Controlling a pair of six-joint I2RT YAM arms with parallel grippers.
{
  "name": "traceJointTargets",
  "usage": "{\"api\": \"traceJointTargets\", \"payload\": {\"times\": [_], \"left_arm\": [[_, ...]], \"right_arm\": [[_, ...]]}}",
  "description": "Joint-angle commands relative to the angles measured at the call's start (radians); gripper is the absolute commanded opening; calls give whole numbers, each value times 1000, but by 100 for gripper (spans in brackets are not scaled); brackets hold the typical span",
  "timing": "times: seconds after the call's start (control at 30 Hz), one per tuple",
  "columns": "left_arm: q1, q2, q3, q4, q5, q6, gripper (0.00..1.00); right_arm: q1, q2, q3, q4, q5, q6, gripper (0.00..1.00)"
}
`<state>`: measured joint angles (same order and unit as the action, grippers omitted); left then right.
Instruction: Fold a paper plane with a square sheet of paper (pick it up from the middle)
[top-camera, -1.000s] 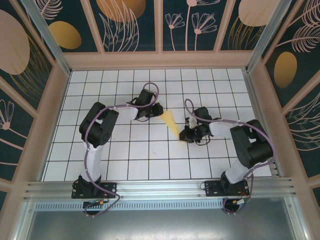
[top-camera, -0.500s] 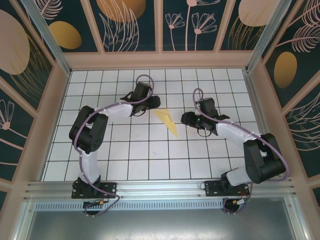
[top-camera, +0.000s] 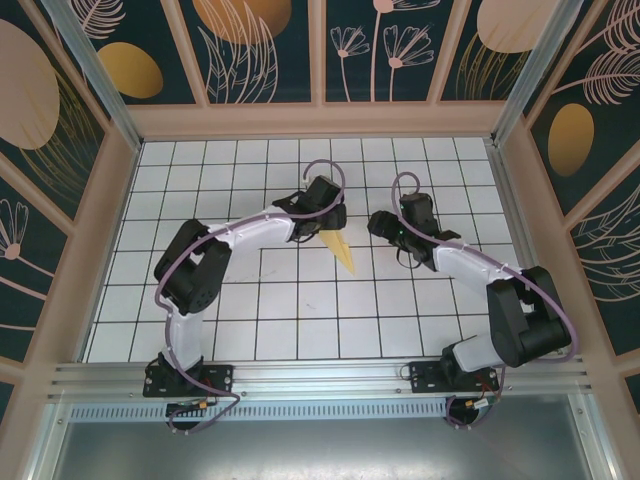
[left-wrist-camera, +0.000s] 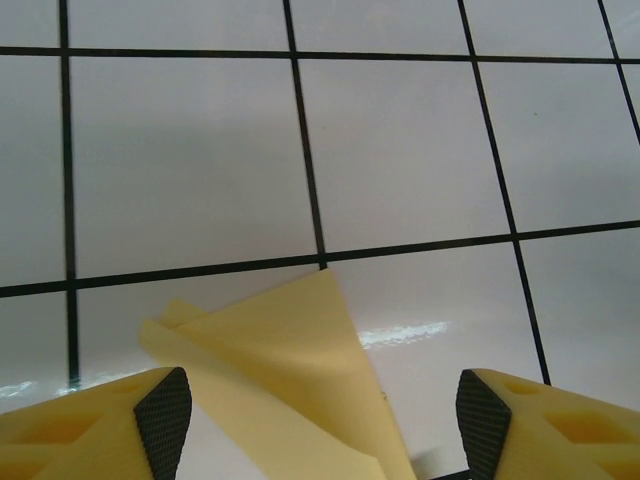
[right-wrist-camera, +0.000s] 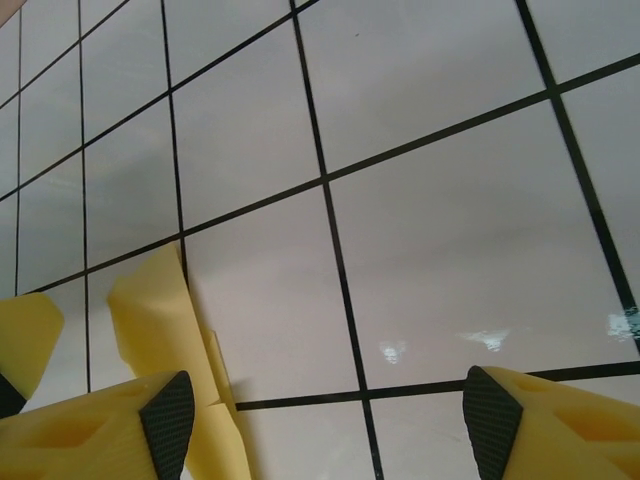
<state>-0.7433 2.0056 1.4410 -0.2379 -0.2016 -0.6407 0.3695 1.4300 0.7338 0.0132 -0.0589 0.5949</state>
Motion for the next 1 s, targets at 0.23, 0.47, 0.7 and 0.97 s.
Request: {"api": "traceJointTargets", "payload": {"times": [0.23,0.47,0.7,0.97], "left_arm": [[-45,143,159,-217,-61,-37,57],[-45,127,121,-232,-50,-75,42],[-44,14,0,-152,-46,-150,29],[-44,-58,-105,-52,-14,-216,23]], "right_arm": [[-42,-32,-56,51,34,17,76],[-69,-54,-81,60,18,16,76],[-82,-52,-88,62,2,17,76],[-86,-60,-89,48,-2,19,75]]}}
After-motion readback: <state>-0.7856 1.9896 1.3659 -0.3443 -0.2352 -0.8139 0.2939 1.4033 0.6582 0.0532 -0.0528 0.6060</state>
